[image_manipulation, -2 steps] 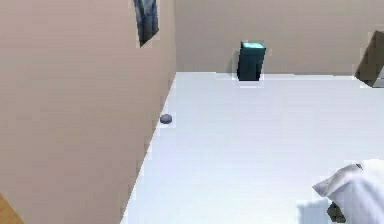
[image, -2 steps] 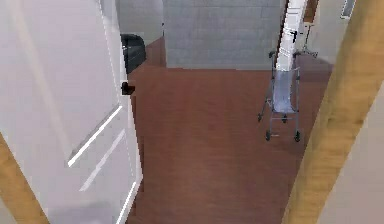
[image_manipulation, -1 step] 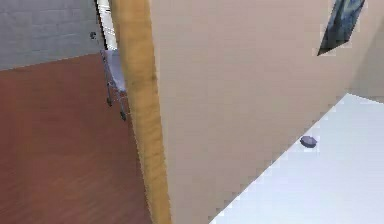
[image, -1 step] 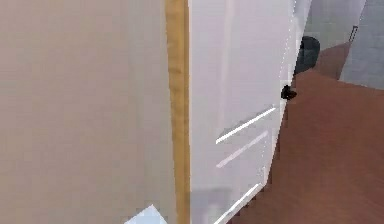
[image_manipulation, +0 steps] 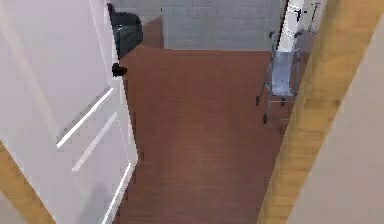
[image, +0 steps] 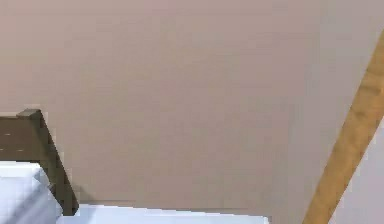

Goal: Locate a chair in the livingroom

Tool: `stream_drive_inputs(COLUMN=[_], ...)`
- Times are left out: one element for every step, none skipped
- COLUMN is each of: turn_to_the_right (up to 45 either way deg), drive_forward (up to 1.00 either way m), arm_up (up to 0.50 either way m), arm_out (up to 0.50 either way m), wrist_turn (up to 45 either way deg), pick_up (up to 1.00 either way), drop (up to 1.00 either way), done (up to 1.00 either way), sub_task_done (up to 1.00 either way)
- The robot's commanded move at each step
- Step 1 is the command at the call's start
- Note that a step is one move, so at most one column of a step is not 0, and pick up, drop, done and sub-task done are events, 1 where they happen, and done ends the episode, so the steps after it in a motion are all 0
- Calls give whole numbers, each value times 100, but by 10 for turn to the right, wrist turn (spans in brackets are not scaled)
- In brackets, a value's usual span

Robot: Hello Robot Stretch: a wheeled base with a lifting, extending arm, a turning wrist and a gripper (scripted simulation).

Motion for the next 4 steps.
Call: stream_drive_inputs(turn_to_the_right=[-450,-390,0,390], drive_forward=[0,0,15,0], arm_up=[0,0,0,0], arm_out=[0,0,0,0], wrist_turn=[0,0,0,0], pick_up=[0,0,0,0], drop=[0,0,0,0], done=[0,0,0,0], sub_task_done=[0,0,0,0])
